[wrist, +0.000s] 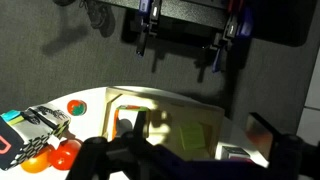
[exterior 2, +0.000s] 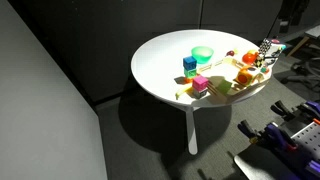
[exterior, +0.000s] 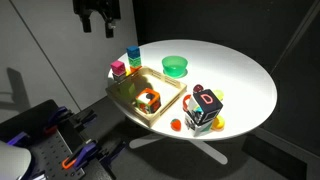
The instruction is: Put the green block inside the tray and the blue block over the pink block
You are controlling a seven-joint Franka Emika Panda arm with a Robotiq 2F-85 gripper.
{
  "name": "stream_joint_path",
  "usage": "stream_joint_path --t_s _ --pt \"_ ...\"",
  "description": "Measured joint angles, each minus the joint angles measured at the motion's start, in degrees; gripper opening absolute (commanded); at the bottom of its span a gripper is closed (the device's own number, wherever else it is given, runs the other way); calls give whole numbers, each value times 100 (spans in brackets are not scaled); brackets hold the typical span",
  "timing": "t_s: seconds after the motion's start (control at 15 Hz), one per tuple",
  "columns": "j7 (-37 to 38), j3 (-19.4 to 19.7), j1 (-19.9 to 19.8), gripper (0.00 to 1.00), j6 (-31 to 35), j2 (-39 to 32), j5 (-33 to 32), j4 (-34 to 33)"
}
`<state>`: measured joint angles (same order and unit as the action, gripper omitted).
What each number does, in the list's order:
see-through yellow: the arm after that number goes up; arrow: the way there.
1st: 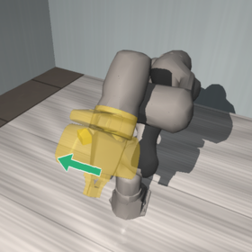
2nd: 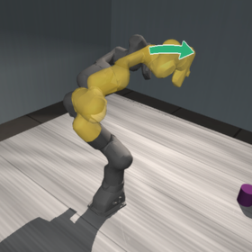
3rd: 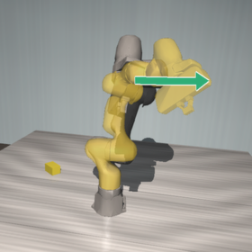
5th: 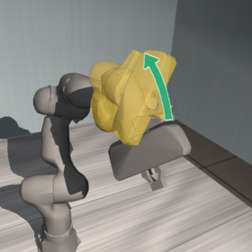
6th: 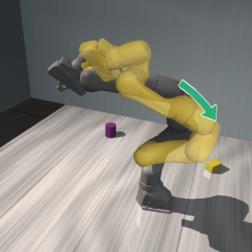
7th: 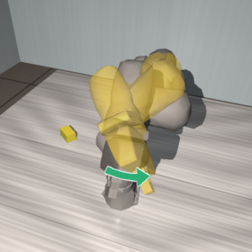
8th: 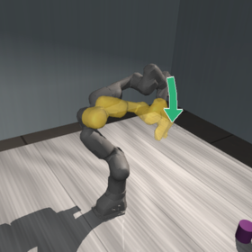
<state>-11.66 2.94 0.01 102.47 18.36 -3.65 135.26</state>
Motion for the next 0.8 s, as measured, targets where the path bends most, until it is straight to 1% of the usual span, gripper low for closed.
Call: stream_joint_path --t_s 0.53,0.8 --pt "3 -4 0 100 7 -24 0 -6" --pt "3 -24 27 100 31 -201 3 -125"
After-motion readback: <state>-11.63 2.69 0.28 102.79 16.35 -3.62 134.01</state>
